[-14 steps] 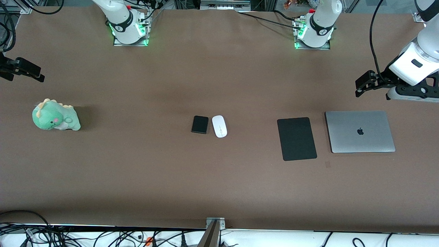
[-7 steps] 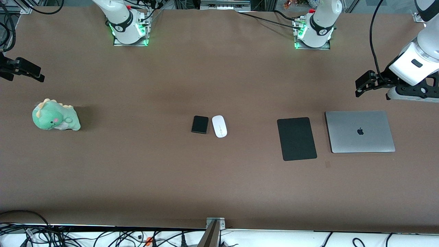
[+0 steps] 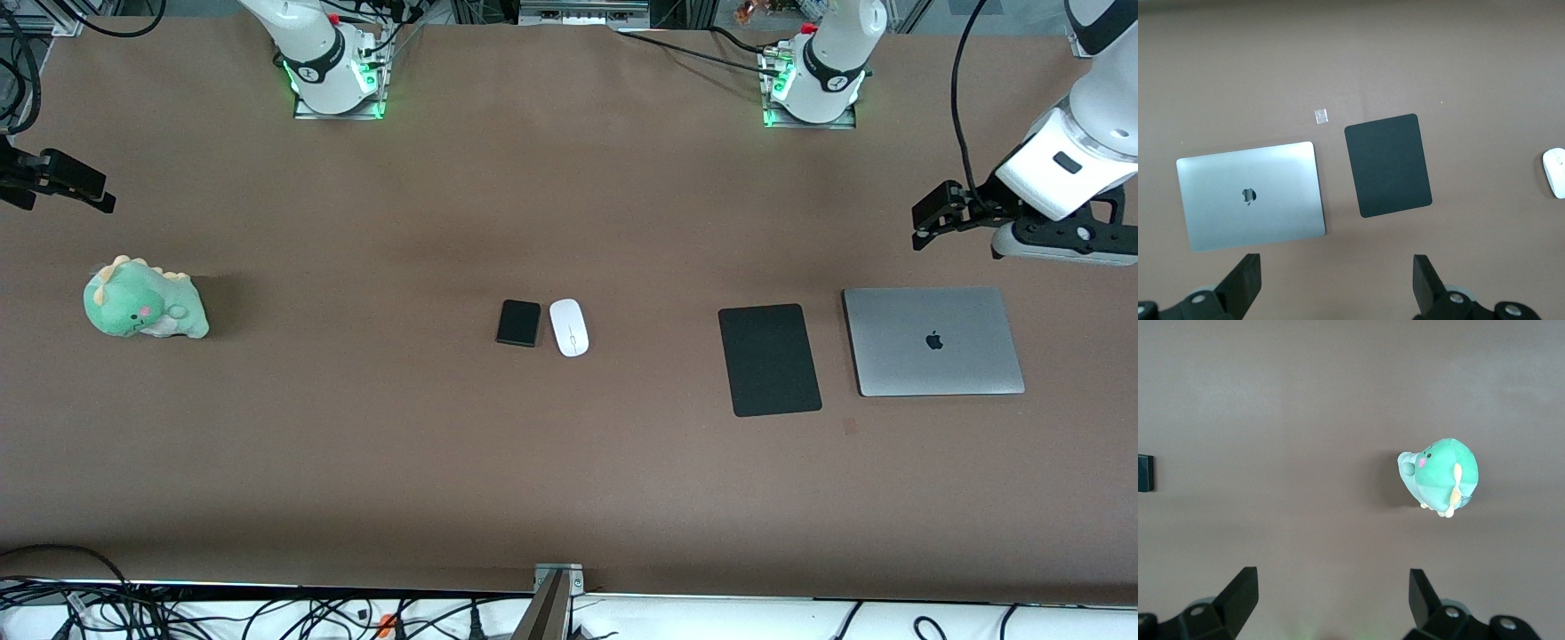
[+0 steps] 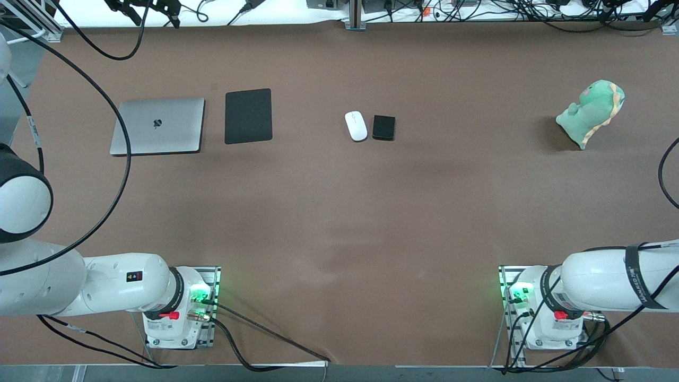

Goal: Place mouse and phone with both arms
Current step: 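Reach the left gripper toward the white mouse while the right gripper reaches the phone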

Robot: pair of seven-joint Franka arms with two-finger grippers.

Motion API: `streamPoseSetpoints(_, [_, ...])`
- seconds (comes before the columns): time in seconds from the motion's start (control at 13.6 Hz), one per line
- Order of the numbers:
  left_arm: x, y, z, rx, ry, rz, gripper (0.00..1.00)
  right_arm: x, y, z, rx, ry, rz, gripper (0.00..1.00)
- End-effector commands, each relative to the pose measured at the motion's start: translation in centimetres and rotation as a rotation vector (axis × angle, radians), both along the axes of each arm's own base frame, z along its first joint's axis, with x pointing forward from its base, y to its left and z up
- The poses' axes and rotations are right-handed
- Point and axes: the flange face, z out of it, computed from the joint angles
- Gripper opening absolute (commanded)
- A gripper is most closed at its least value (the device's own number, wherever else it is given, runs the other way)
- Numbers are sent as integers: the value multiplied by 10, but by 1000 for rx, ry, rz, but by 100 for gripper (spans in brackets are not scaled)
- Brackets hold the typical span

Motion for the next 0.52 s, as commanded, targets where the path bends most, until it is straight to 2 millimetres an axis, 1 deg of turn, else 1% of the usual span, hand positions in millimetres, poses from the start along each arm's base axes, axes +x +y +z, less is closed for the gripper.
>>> streamPoseSetpoints(0.0, [12,-12,-20,-20,64,-28,100,-3,2,5,-8,-13,3,100])
streamPoseSetpoints(0.07, [19,-17,-43,-20,114,-38,100,-3,2,5,-5,-13,2,100])
streamPoseSetpoints(0.15, [20,-9,-43,-21,120,-38,100,-3,3,5,-5,-15,5,100])
streamPoseSetpoints(0.22, [20,-11,-42,-19,118,-40,100,-2,3,2,-5,-9,5,100])
streamPoseSetpoints(0.3, [19,-14,-41,-20,116,-42,100,-2,4,0,-4,-2,6,100])
streamPoseSetpoints(0.37, [19,-17,-41,-29,119,-34,100,-1,10,-1,-4,2,17,100])
streamPoseSetpoints(0.44, [18,-28,-43,-39,123,-39,100,1,14,-7,-3,19,25,100])
